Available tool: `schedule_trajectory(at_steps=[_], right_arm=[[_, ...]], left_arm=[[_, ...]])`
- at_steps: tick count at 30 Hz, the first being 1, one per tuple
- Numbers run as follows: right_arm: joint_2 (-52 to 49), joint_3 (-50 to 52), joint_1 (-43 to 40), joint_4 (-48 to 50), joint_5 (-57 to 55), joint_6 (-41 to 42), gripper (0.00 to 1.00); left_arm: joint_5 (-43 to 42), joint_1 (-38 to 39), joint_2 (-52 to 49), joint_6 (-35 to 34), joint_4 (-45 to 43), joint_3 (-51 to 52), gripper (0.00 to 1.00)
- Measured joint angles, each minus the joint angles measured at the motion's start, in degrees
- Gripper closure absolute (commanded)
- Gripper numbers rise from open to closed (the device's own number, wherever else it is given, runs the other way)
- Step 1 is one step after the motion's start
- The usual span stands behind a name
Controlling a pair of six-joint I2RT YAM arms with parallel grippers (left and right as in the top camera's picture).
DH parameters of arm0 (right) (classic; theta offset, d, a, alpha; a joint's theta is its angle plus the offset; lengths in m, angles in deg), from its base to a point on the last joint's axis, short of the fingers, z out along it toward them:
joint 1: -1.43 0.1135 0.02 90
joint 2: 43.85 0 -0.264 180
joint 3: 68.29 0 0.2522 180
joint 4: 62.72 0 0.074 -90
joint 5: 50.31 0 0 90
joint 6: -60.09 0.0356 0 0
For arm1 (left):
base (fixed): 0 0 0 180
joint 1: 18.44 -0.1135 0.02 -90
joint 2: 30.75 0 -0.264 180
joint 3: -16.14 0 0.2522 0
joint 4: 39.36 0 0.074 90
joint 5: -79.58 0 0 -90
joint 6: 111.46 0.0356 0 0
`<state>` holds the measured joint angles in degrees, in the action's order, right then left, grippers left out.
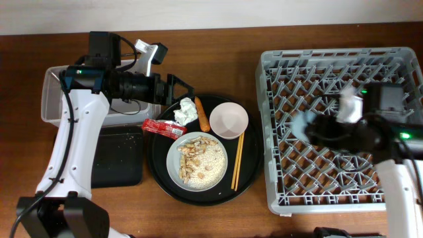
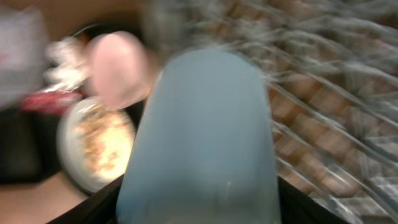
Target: Sort waste into correct bins and load items into the dishwasher rack
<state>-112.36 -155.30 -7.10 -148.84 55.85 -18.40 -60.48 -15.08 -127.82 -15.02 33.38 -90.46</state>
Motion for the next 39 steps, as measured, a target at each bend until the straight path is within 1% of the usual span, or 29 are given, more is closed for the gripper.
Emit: schedule_trajectory(at_steps=[2, 4, 6, 7, 9, 12, 14, 17, 18, 19, 20, 21, 22, 23, 24, 25, 26, 30, 33, 35, 39], right_arm=[[0.52, -1.01, -3.8, -3.69, -6.38, 2.23, 0.32], [0.48, -1.01, -7.91, -5.05, -10.88, 3.58, 0.32], [-0.31, -1.03, -11.32, -5.55, -13.4, 4.39, 0.33], [-1.46, -1.05, -13.94, -6.08, -14.8, 4.79, 0.35], [-4.02, -1.07, -16.9, -6.51, -14.91, 4.74, 0.32], [-6.97, -1.07, -17.2, -6.08, -12.61, 2.95, 0.31], [-8.28, -1.07, -16.57, -5.62, -11.04, 1.75, 0.28], [-8.15, -1.09, -15.34, -5.62, -8.85, 0.26, 0.28], [-8.04, -1.09, -14.93, -5.66, -8.04, 0.02, 0.3], [-7.93, -1.11, -14.29, -5.92, -6.95, -0.5, 0.4], [-7.87, -1.11, -13.53, -6.58, -6.38, -0.76, 0.44], [-7.72, -1.11, -12.0, -7.72, -5.53, -1.42, 0.57], [-7.61, -1.11, -10.64, -8.41, -5.25, -1.38, 0.65], [-7.52, -1.09, -8.9, -8.63, -5.01, -1.42, 0.72], [-7.39, -0.83, -7.3, -8.39, -4.87, -1.01, 0.75], [-7.37, -0.48, -6.1, -8.13, -4.85, -0.98, 0.76], [-7.15, 1.09, -3.85, -6.1, -5.6, 0.66, 0.8], [-7.48, 5.9, -1.36, 0.2, -8.83, 5.77, 0.86], [-9.05, 7.48, -1.2, 4.5, -10.1, 8.94, 0.86], [-10.36, 7.65, -1.2, 9.18, -9.81, 9.88, 0.87], [-11.28, 7.85, -1.2, 20.72, -4.33, 8.83, 0.87]], left_arm=[[0.68, 0.02, 0.0, 0.0, 0.0, 0.0, 0.0], [1.2, 0.0, 0.0, 0.0, 0.0, 0.0, 0.0], [2.01, 0.0, 0.0, 0.0, 0.02, 0.0, 0.0], [2.73, 0.0, 0.0, 0.0, 0.13, 0.0, 0.0], [3.76, 0.0, 0.0, 0.0, 0.68, 0.0, 0.0], [4.46, 0.0, 0.0, 0.0, 1.7, 0.0, 0.0], [4.63, 0.0, 0.0, 0.0, 1.75, 0.0, 0.0], [4.72, 0.0, 0.0, 0.0, 2.1, 0.0, 0.0], [4.74, 0.0, 0.0, 0.0, 2.32, 0.0, 0.0], [4.79, 0.0, 0.0, 0.0, 2.69, 0.0, 0.0], [4.9, 0.0, 0.0, 0.0, 2.84, 0.0, 0.0], [4.92, 0.0, 0.0, 0.0, 2.95, 0.0, 0.0], [4.94, 0.0, 0.0, 0.0, 3.08, 0.0, 0.0], [5.01, 0.0, 0.0, 0.0, 3.28, 0.0, 0.0], [5.09, 0.0, 0.0, 0.0, 3.56, 0.0, 0.0], [5.14, 0.0, 0.0, 0.0, 3.58, 0.0, 0.0], [5.14, 0.0, 0.0, 0.0, 3.63, 0.0, 0.01], [4.66, 0.0, 0.13, 0.0, 4.22, 0.0, 0.01], [4.5, 0.0, 1.88, 0.0, 4.66, 0.09, 0.0], [5.29, 0.0, 5.18, 0.0, 4.66, 0.11, 0.0], [9.75, 0.17, 12.48, 0.0, 4.68, 0.11, 0.0]])
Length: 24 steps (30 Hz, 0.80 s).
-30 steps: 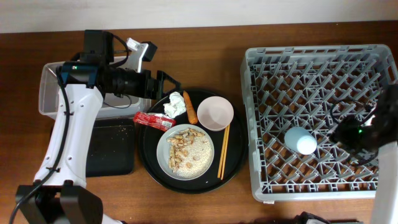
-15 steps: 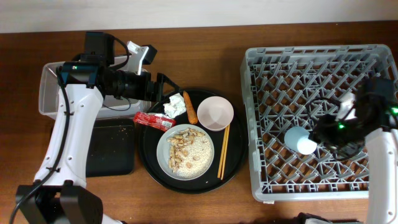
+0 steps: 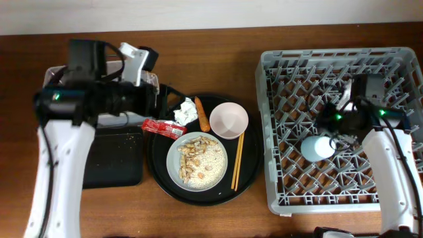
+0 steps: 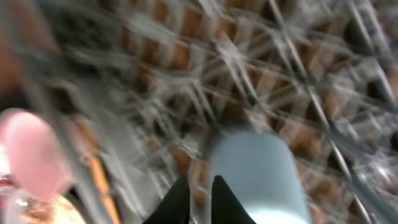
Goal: Sort waste into correct bins and load items into the dishwasher rack
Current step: 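Place the blue cup upside down in the rack with the right gripper, then move the right gripper to the pink bowl and retract the left arm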
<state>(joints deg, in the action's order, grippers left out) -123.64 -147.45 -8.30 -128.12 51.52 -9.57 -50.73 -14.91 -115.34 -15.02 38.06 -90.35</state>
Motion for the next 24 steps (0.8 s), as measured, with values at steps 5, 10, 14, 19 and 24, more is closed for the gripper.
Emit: schedule_trajectory(at_steps=[5, 10, 14, 19, 24], right_arm=[[0.13, -3.13, 0.04, 0.04, 9.77, -2.8, 0.65], [4.31, -8.57, 4.5, -1.75, 16.92, -8.22, 0.43], [5.99, -9.4, 13.6, -2.43, 17.51, -9.42, 0.41], [-1.25, -9.4, 27.28, -2.91, 5.4, -4.92, 0.39], [-13.25, -9.4, 32.28, -1.29, -7.43, 2.14, 0.42]], left_arm=[[6.23, 3.17, 3.17, 0.02, 1.4, -0.02, 0.0], [15.43, 8.31, 2.8, 0.0, 1.68, 0.0, 0.0], [22.97, 11.21, 2.62, -0.5, 1.31, 0.0, 0.0], [29.38, 11.3, 2.62, -4.9, 1.05, -0.02, 0.0], [39.3, 11.34, 3.02, -12.37, 3.3, 0.0, 0.0]])
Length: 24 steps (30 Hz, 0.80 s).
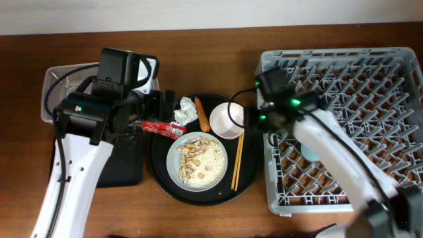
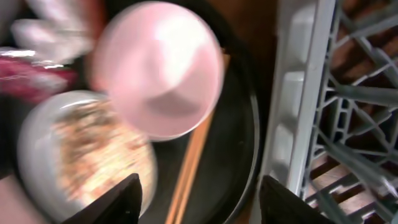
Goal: Sort waste into correct bins and load items into the dishwasher rack
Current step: 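Move the right gripper to the pink bowl and retract the left arm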
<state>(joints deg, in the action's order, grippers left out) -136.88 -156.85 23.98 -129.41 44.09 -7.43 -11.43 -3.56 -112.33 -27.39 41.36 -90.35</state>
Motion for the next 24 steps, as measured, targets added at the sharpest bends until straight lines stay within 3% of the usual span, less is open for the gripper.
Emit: schedule_trajectory(at_steps=[7, 10, 11, 16, 19, 24], right_arm=[[-11.52, 0.0, 0.17, 5.77, -2.43, 2.49, 0.5], [-13.22, 0.0, 0.17, 8.26, -2.4, 3.06, 0.75], [-13.53, 0.0, 0.17, 8.9, -2.36, 3.13, 0.79], [-13.68, 0.0, 0.17, 9.33, -1.79, 3.04, 0.82], [-13.7, 0.0, 0.17, 9.6, -1.75, 3.15, 0.96], [-13.7, 0.0, 0.24, 9.27, -1.57, 3.26, 0.96]], left_arm=[[8.83, -2.1, 7.17, -3.56, 2.45, 0.0, 0.0], [10.78, -5.6, 12.15, -4.28, 2.49, -0.02, 0.0], [11.19, -6.4, 13.57, -4.44, 2.6, -0.02, 0.0], [12.02, -6.97, 15.91, -4.63, 3.06, -0.02, 0.0], [12.02, -6.97, 15.34, -4.63, 3.72, -0.02, 0.0], [12.02, -6.97, 15.32, -4.63, 3.78, -0.02, 0.0]])
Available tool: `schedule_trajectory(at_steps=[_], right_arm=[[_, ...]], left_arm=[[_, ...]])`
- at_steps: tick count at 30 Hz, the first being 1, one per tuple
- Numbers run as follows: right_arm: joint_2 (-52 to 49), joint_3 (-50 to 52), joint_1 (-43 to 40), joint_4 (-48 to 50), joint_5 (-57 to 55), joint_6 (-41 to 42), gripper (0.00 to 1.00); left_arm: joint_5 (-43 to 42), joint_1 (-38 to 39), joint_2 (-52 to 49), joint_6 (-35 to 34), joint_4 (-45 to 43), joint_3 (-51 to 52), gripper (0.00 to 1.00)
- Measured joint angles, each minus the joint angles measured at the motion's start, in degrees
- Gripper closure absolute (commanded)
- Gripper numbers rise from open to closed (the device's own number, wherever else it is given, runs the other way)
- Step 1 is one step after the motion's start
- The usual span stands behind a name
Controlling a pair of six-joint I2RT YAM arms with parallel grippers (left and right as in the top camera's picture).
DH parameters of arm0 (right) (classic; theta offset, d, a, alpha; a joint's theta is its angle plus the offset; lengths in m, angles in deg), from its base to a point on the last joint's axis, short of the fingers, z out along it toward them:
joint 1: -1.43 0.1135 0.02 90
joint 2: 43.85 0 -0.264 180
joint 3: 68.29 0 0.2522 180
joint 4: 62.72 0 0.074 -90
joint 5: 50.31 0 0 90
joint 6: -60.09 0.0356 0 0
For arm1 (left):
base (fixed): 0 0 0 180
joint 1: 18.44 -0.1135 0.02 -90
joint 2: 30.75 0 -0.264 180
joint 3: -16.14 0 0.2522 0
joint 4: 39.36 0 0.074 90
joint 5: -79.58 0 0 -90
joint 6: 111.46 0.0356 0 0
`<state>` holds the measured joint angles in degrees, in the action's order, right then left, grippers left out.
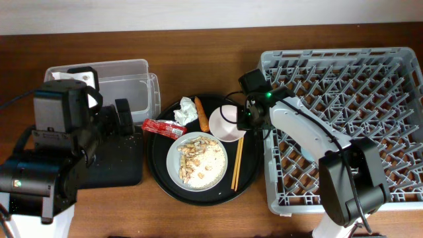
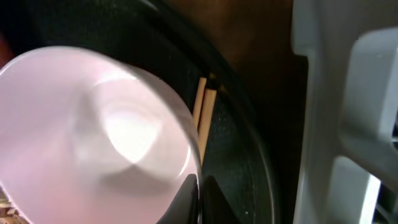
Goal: Sort waste into correct bins and load items into the dishwasher rack
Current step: 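Move the right gripper to the pink bowl and retract the left arm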
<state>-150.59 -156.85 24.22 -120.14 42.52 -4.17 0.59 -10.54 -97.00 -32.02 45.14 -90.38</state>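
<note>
A pink bowl (image 1: 228, 121) sits at the upper right of the round black tray (image 1: 162, 168). My right gripper (image 1: 243, 119) is shut on its right rim. In the right wrist view the pink bowl (image 2: 93, 137) fills the left, and the right gripper (image 2: 198, 183) pinches the rim with one finger inside and one outside. Wooden chopsticks (image 2: 202, 112) lie just past the rim. The grey dishwasher rack (image 1: 344, 73) stands to the right. My left gripper (image 1: 122, 114) hangs over the black bin (image 1: 119, 162); its jaws are too dark to read.
On the tray are a white bowl of food scraps (image 1: 197, 160), chopsticks (image 1: 236, 162), a carrot piece (image 1: 201, 114), a crumpled tissue (image 1: 186, 111) and a red wrapper (image 1: 164, 127). A clear plastic bin (image 1: 125, 76) stands behind the black bin. The rack's wall (image 2: 348, 112) is close on the right.
My right gripper was open over the tray beside the pink bowl and is now shut on the bowl's right rim. My left arm has drawn back from the tray's left edge to over the black bin.
My right gripper first held a light blue cup over the rack. Then the cup stood in the rack with the gripper just behind it. After that the gripper was open over the tray, and now it grips the pink bowl. My left arm stayed near the tissue, then withdrew.
</note>
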Motion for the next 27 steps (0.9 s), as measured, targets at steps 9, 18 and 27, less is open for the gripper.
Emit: schedule_trajectory(at_steps=[9, 18, 27], right_arm=[[7.39, -4.52, 0.09, -8.74, -5.03, -3.67, 0.96], [29.07, -9.09, -0.28, -16.52, -36.3, -5.44, 0.96], [27.26, -9.09, -6.16, -17.62, -39.69, -6.08, 0.96]], left_arm=[[0.0, 0.0, 0.0, 0.0, 0.04, 0.0, 0.0], [0.0, 0.0, 0.0, 0.0, 0.09, 0.0, 0.0], [0.0, 0.0, 0.0, 0.0, 0.17, 0.0, 0.0]])
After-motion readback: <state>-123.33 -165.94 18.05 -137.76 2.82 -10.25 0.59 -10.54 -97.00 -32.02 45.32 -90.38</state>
